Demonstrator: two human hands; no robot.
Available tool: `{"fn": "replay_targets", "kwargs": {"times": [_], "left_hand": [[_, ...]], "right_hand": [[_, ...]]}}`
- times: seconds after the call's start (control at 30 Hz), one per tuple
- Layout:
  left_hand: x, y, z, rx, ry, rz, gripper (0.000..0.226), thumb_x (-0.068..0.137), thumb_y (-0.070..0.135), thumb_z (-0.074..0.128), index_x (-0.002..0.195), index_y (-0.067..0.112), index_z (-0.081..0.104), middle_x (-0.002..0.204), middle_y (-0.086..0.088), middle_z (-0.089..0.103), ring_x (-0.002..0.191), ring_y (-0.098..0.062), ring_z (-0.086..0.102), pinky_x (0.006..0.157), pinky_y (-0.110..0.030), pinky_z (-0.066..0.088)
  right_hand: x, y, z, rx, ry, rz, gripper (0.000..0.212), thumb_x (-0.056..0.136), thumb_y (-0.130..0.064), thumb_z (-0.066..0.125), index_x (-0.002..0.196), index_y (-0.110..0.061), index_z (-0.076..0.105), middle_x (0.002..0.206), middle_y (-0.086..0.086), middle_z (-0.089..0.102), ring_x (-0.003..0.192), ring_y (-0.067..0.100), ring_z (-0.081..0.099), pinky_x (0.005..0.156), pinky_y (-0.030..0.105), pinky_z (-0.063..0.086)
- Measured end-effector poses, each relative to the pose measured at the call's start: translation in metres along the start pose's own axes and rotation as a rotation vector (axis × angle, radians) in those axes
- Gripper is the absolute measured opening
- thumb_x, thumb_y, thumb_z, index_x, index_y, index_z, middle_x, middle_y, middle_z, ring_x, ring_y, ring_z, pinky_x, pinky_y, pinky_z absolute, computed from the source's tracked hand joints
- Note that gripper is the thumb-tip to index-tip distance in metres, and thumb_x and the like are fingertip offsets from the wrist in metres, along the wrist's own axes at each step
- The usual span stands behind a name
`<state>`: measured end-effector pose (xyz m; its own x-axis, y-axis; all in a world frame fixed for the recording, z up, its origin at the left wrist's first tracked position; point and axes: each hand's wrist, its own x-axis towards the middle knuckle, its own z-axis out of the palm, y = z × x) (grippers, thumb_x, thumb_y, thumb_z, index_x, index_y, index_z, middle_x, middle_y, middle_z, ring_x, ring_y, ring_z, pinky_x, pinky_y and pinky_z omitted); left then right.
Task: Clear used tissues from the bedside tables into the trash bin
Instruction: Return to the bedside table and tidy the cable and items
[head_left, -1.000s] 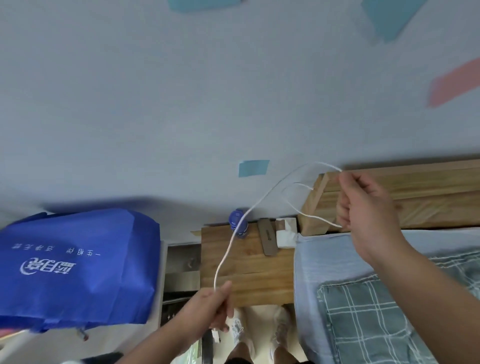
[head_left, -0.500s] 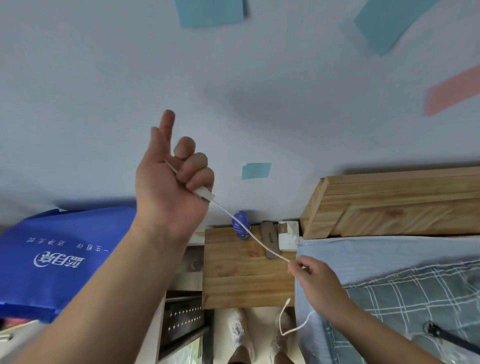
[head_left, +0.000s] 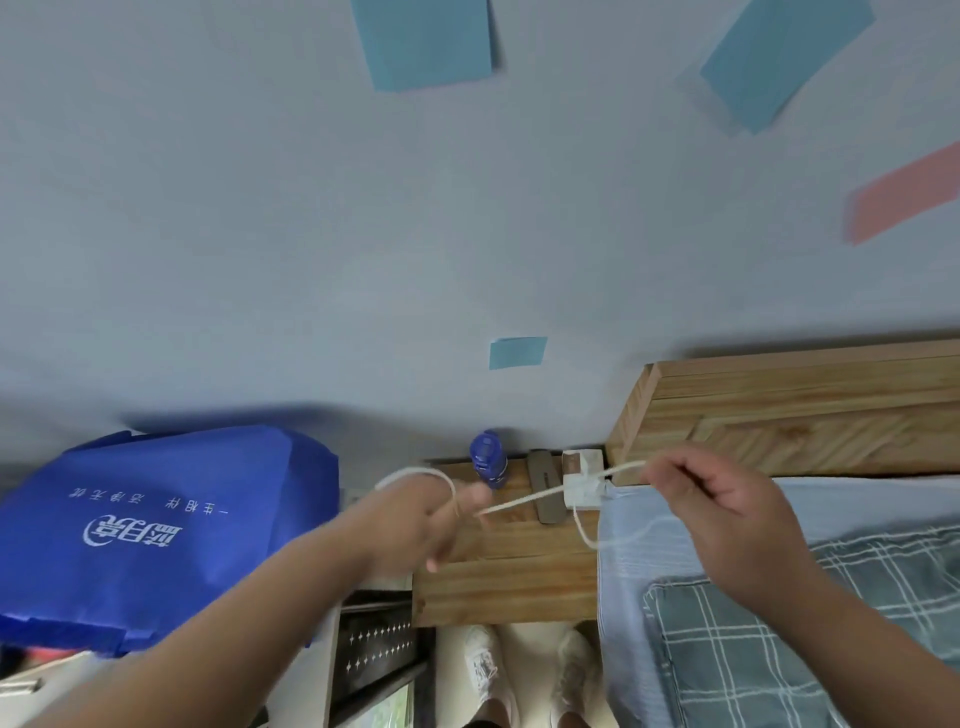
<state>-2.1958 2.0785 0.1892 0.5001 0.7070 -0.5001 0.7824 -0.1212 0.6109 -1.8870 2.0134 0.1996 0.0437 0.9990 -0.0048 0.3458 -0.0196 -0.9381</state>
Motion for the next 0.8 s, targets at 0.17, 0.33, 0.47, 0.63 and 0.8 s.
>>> {"fn": "replay_targets", "kwargs": {"times": [0.17,0.33,0.47,0.63,0.8], "left_hand": [[-0.023,0.053,0.053,-0.953,-0.552,-0.072,0.076,0.097,0.077,0.040,0.114,0.015,0.079,0.045,0.009,0.040,0.039,-0.010,0.025,0.039,-0.022,0.022],[-0.023,0.116,0.057,-1.299,-0.781,0.149,0.078,0.100,0.072,0.042,0.117,0.003,0.074,0.043,0.005,0.031,0.038,-0.014,0.016,0.037,-0.027,0.013],[0.005,0.127,-0.004,-1.749,-0.382,0.357,0.053,0.102,0.056,0.047,0.090,0.017,0.081,0.044,0.008,0.032,0.040,-0.009,0.018,0.037,-0.014,0.020],[0.033,0.090,-0.041,-1.502,0.264,0.201,0.059,0.109,0.055,0.035,0.096,0.020,0.080,0.056,0.003,0.045,0.042,-0.010,0.022,0.039,-0.019,0.023],[0.045,0.039,-0.018,-0.450,0.386,0.089,0.051,0.110,0.048,0.037,0.087,0.025,0.077,0.064,0.001,0.066,0.057,-0.009,0.058,0.062,-0.024,0.047]], "right_hand": [[0.042,-0.013,0.011,0.057,0.136,0.023,0.019,0.101,-0.029,0.063,0.087,-0.034,0.075,0.054,-0.018,0.055,0.052,0.000,0.050,0.051,0.007,0.036],[0.052,0.002,0.055,0.235,0.055,0.300,0.045,0.107,-0.017,0.050,0.065,-0.022,0.065,0.040,-0.017,0.045,0.039,0.000,0.045,0.046,0.012,0.038],[0.025,0.025,0.083,0.280,-0.235,0.393,0.033,0.100,-0.032,0.062,0.070,-0.033,0.077,0.058,-0.005,0.052,0.057,0.019,0.047,0.053,0.025,0.039],[-0.007,0.017,0.097,0.158,-0.374,0.228,0.034,0.101,-0.048,0.054,0.078,-0.027,0.067,0.052,-0.012,0.039,0.048,0.005,0.032,0.048,0.016,0.029],[-0.008,-0.002,0.078,-0.098,-0.450,0.148,0.037,0.091,-0.061,0.046,0.082,-0.028,0.060,0.060,-0.013,0.052,0.056,0.001,0.044,0.056,0.019,0.038]]}}
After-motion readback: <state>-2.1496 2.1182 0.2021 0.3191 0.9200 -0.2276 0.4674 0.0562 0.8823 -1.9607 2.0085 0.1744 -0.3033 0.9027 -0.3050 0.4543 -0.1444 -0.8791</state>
